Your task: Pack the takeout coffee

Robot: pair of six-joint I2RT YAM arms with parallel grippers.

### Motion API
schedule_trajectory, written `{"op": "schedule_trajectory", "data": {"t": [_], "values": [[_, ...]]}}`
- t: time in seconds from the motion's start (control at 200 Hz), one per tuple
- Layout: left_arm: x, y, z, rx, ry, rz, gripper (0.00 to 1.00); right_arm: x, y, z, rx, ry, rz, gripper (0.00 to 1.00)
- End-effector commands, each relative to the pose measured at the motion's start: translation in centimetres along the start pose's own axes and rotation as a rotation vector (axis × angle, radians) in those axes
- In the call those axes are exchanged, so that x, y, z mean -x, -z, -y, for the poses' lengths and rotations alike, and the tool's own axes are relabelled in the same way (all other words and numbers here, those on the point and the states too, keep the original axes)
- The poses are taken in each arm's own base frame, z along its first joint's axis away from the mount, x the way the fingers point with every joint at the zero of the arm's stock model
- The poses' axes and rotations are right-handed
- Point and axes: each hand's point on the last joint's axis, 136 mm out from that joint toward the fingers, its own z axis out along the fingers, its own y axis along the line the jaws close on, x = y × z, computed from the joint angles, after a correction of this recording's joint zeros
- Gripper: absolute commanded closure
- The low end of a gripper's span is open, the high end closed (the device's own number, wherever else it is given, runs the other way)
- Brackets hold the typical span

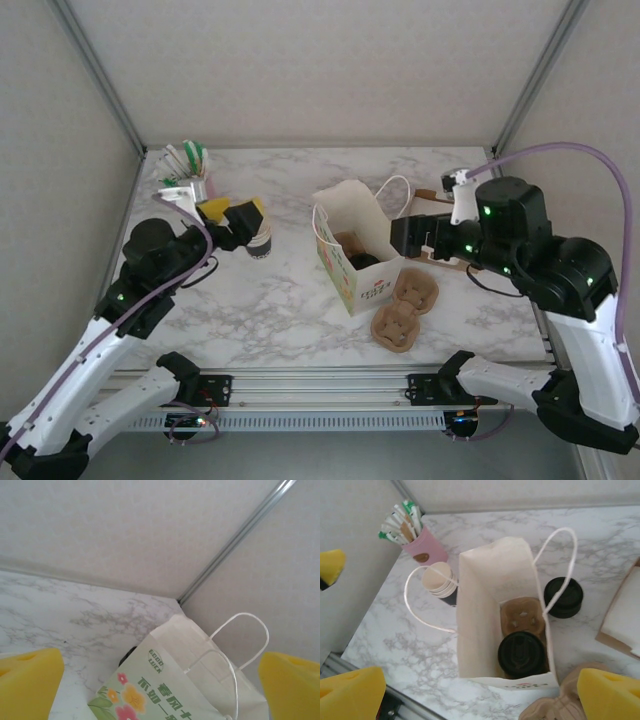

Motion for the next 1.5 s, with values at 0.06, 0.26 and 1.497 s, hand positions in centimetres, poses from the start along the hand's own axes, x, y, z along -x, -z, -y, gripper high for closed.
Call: {"op": "schedule_trajectory", "data": {"t": [0.06, 0.26, 1.497], "values": [[2.2, 1.8, -0.1, 0.043, 0.009, 0.080, 0.00, 0.6, 1.3, 2.8, -0.128, -0.035, 0.103, 0.01], [1.0, 0.9, -2.5, 0.174, 0.004, 0.022, 0.00, 0.3, 2.3, 6.5, -0.323, -0.065, 0.133, 0.01], [9.6, -7.5, -22.6, 0.744, -0.009, -0.136, 0.16, -1.2, -9.5, 22.6, -0.321, -0.590, 0.021, 0.01]]}}
